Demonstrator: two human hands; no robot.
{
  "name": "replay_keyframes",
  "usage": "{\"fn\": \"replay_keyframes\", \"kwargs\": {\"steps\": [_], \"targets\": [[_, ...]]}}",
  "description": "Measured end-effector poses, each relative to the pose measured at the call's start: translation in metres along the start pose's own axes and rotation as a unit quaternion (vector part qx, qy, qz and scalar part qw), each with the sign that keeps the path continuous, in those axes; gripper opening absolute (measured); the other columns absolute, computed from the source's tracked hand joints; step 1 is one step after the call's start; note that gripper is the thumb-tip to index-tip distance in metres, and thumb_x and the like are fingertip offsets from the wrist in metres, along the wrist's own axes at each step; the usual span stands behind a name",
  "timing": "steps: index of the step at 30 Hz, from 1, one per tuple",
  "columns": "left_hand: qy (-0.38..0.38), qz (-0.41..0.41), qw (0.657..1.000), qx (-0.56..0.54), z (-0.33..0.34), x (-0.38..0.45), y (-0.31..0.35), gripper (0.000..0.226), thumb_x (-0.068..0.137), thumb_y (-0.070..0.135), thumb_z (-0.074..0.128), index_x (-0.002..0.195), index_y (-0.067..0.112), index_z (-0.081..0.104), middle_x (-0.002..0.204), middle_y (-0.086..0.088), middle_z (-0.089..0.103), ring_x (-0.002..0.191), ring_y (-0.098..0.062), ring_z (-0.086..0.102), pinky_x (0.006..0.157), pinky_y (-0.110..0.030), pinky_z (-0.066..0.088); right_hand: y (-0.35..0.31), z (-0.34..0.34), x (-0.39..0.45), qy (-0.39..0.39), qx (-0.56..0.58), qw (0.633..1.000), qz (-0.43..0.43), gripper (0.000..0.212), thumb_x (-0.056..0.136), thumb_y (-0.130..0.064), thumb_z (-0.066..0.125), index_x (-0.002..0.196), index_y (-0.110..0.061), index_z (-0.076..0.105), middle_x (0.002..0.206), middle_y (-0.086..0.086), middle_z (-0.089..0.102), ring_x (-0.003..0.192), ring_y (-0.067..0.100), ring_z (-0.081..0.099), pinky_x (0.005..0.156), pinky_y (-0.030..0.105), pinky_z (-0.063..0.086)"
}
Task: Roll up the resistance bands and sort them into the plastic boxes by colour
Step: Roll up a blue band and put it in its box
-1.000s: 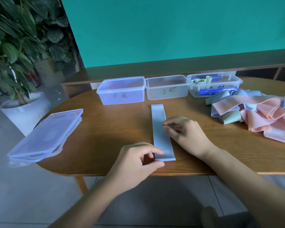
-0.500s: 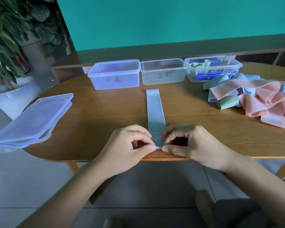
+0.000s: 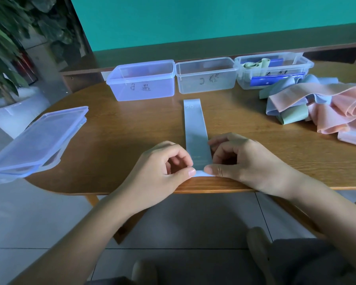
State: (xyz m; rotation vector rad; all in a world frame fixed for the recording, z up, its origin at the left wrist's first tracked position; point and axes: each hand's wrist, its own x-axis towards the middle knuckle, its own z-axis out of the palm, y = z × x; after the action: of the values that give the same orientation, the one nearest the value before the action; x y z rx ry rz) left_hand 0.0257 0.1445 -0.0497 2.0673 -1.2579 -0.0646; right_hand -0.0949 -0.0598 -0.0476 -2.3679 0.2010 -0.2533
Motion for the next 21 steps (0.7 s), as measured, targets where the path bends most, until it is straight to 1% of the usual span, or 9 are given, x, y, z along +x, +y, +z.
{"fn": "replay_keyframes", "kwargs": {"steps": [2, 5, 8, 10, 12, 16, 19, 21], "targets": [[-0.008, 0.012, 1.000, -0.009, 0.0008, -0.0003, 0.0013, 0.005, 0.089, 0.026, 0.072, 0.091, 0.030, 0.072, 0.088, 0.015, 0.063, 0.086, -0.012, 0.060, 0.063, -0.012, 0.043, 0.0000, 0.0019, 0.0000, -0.001, 0.025, 1.000, -0.010, 0.014, 0.080, -0.038, 0.082, 0.078, -0.031, 0.070, 0.124, -0.023, 0.054, 0.105, -0.008, 0.056, 0.085, 0.011, 0.041], [-0.016, 0.043, 0.999, 0.010, 0.0018, -0.0011, 0.0019, 0.007, 0.091, 0.021, 0.071, 0.093, 0.025, 0.076, 0.086, 0.016, 0.064, 0.082, -0.010, 0.060, 0.063, -0.009, 0.040, 0.0005, 0.0040, -0.0017, -0.023, 0.035, 0.998, -0.047, 0.007, 0.086, -0.032, 0.078, 0.085, -0.036, 0.072, 0.125, -0.023, 0.053, 0.114, -0.004, 0.055, 0.094, 0.015, 0.040], [-0.017, 0.066, 0.997, 0.036, 0.0019, -0.0026, 0.0011, 0.008, 0.091, 0.022, 0.071, 0.096, 0.023, 0.077, 0.087, 0.017, 0.062, 0.082, -0.007, 0.059, 0.065, -0.008, 0.040, 0.0021, 0.0044, -0.0037, -0.028, 0.004, 0.995, -0.098, 0.009, 0.091, -0.027, 0.072, 0.091, -0.036, 0.073, 0.128, -0.019, 0.054, 0.119, 0.001, 0.054, 0.096, 0.018, 0.041], [-0.013, 0.069, 0.997, 0.039, 0.0018, -0.0035, 0.0011, 0.007, 0.089, 0.026, 0.074, 0.094, 0.025, 0.077, 0.085, 0.018, 0.060, 0.082, -0.008, 0.058, 0.064, -0.008, 0.040, 0.0037, 0.0049, -0.0052, -0.026, -0.027, 0.992, -0.123, 0.008, 0.093, -0.029, 0.069, 0.094, -0.035, 0.073, 0.128, -0.018, 0.054, 0.122, 0.004, 0.052, 0.098, 0.021, 0.041], [-0.003, 0.063, 0.997, 0.041, 0.0026, -0.0031, 0.0002, 0.008, 0.087, 0.032, 0.075, 0.092, 0.027, 0.077, 0.085, 0.019, 0.060, 0.082, -0.009, 0.059, 0.063, -0.009, 0.041, 0.0055, 0.0047, -0.0064, -0.023, -0.047, 0.990, -0.133, 0.008, 0.094, -0.034, 0.067, 0.097, -0.034, 0.074, 0.129, -0.016, 0.054, 0.122, 0.003, 0.051, 0.097, 0.022, 0.039], [0.011, 0.045, 0.998, 0.051, 0.0040, 0.0000, -0.0010, 0.011, 0.087, 0.038, 0.073, 0.089, 0.028, 0.077, 0.083, 0.019, 0.061, 0.085, -0.007, 0.060, 0.063, -0.010, 0.044, 0.0060, 0.0040, -0.0071, -0.017, -0.041, 0.990, -0.131, 0.021, 0.084, -0.048, 0.068, 0.096, -0.033, 0.077, 0.129, -0.018, 0.053, 0.126, 0.000, 0.048, 0.102, 0.020, 0.040], [0.014, 0.043, 0.998, 0.054, 0.0041, 0.0017, 0.0013, 0.009, 0.088, 0.036, 0.071, 0.088, 0.028, 0.076, 0.084, 0.019, 0.060, 0.085, -0.005, 0.059, 0.065, -0.009, 0.044, 0.0063, 0.0051, -0.0063, 0.005, -0.035, 0.990, -0.134, 0.020, 0.085, -0.045, 0.068, 0.093, -0.030, 0.079, 0.127, -0.015, 0.055, 0.122, -0.001, 0.051, 0.098, 0.013, 0.041], [0.022, 0.043, 0.997, 0.060, 0.0044, 0.0025, 0.0026, 0.010, 0.089, 0.035, 0.070, 0.087, 0.027, 0.076, 0.084, 0.018, 0.061, 0.086, -0.004, 0.059, 0.066, -0.008, 0.044, 0.0070, 0.0054, -0.0057, 0.014, -0.031, 0.991, -0.127, 0.017, 0.087, -0.040, 0.070, 0.093, -0.027, 0.079, 0.127, -0.012, 0.055, 0.119, 0.001, 0.054, 0.095, 0.012, 0.042]]}}
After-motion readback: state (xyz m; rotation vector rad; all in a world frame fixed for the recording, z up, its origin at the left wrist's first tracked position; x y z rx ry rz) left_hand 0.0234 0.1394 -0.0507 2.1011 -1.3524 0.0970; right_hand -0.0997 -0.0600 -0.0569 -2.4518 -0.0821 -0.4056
